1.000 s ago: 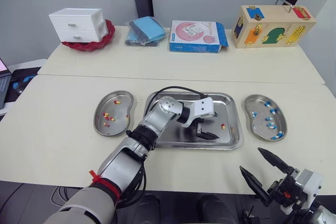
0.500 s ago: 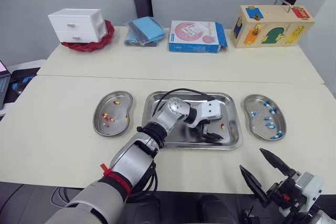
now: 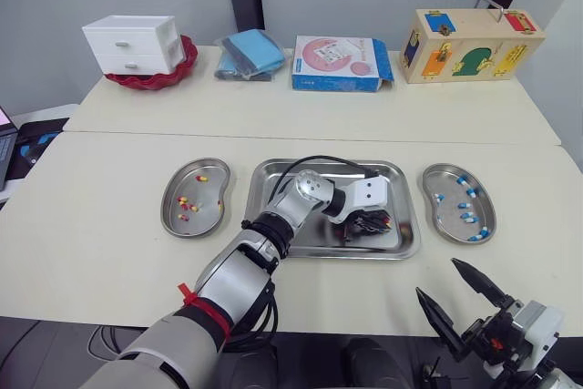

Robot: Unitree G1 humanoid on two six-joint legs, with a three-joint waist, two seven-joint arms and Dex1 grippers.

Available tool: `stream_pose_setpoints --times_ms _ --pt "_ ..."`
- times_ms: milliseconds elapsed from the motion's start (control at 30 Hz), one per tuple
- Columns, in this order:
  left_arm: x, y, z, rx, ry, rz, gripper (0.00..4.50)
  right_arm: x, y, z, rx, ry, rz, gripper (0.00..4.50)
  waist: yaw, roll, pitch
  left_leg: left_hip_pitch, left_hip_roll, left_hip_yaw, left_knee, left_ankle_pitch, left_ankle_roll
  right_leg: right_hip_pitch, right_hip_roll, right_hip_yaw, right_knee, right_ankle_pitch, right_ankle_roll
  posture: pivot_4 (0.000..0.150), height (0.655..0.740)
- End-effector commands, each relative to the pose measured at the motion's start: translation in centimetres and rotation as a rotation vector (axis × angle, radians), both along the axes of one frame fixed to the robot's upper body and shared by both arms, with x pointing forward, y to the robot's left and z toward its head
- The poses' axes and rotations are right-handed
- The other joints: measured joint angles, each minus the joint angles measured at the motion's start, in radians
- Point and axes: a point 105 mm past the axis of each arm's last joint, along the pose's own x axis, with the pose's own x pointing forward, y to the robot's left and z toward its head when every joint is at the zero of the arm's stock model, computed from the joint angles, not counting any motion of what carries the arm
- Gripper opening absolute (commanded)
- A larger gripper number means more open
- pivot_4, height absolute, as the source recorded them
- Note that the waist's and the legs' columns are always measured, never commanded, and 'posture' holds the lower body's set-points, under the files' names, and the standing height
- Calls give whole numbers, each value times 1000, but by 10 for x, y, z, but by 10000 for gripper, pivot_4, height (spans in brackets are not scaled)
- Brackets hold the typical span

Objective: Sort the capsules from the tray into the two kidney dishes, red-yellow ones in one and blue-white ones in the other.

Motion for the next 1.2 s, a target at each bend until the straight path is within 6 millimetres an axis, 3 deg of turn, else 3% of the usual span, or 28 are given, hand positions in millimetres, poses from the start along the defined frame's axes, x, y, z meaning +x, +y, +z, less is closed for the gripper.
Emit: stream_pose_setpoints --times_ms 33,867,933,1200 --pt "3 2 1 8 -16 10 10639 0 2 12 -22 -51 8 45000 0 0 0 0 0 0 0 0 0 0 0 0 0 0 0 1500 7400" --pt "0 2 1 -17 -14 -3 10639 2 3 13 -20 -48 10 45000 0 0 0 0 0 0 0 0 0 0 0 0 0 0 0 1500 7400" --pt "0 2 1 -20 -15 -3 7085 2 4 13 -20 -48 11 45000 0 0 0 0 0 0 0 0 0 0 0 0 0 0 0 1500 7400" --pt "1 1 1 -24 -19 -1 7085 3 4 13 -20 -49 11 45000 0 0 0 0 0 0 0 0 0 0 0 0 0 0 0 1500 7400"
